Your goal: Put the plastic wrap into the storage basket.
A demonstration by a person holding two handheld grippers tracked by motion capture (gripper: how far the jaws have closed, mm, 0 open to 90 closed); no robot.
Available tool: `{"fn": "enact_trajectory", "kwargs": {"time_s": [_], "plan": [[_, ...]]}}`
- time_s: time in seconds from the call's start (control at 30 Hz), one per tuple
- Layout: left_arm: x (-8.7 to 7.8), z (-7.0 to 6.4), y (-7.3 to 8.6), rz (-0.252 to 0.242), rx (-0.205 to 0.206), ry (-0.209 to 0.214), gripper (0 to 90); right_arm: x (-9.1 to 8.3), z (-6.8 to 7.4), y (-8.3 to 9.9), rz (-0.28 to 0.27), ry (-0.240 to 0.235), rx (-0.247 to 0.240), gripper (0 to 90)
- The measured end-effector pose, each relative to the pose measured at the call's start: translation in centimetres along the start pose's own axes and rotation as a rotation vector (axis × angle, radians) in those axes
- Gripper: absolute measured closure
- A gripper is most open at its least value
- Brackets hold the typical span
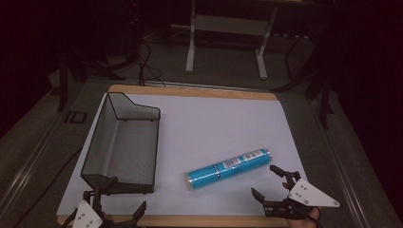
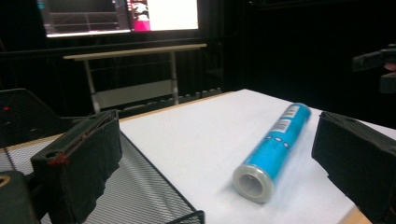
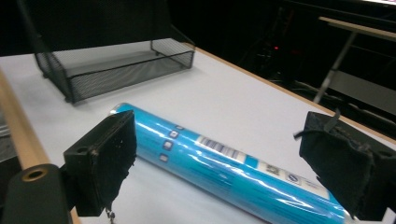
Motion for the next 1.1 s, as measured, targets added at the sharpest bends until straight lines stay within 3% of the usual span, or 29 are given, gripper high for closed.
{"fn": "enact_trajectory", "kwargs": {"time_s": [0.17,0.2,0.4,0.63,0.87,1.1], "plan": [[-0.1,-0.3,0.0,-0.001,0.009,0.011,2.1,-0.1,0.4,-0.1,-0.012,-0.042,0.011,9.7],[-0.1,-0.3,0.0,-0.001,0.009,0.011,2.1,-0.1,0.4,-0.1,-0.016,-0.031,0.008,9.7],[-0.1,-0.4,0.1,0.003,0.004,0.033,2.1,-0.2,0.8,-0.4,-0.041,-0.064,0.008,9.5],[-0.2,-0.6,0.1,0.004,0.000,0.058,2.1,0.0,1.4,-0.4,-0.024,-0.100,0.001,9.5],[-0.1,-0.7,0.1,0.005,0.006,0.051,2.1,-0.1,1.5,-0.6,-0.023,-0.114,0.001,9.5],[-0.1,-0.7,0.1,0.003,0.006,0.051,2.1,0.3,2.2,-0.6,0.014,-0.139,-0.019,9.5]]}}
Point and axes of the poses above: each handheld gripper's, and its own axes: x roughly forward along the jaws, y roughly out of its underside, z roughly to its left, the point moved 6 cm from there along x, roughly forward along the jaws, and after that the axes turned 4 degrees about -y, right-handed, at the moved point
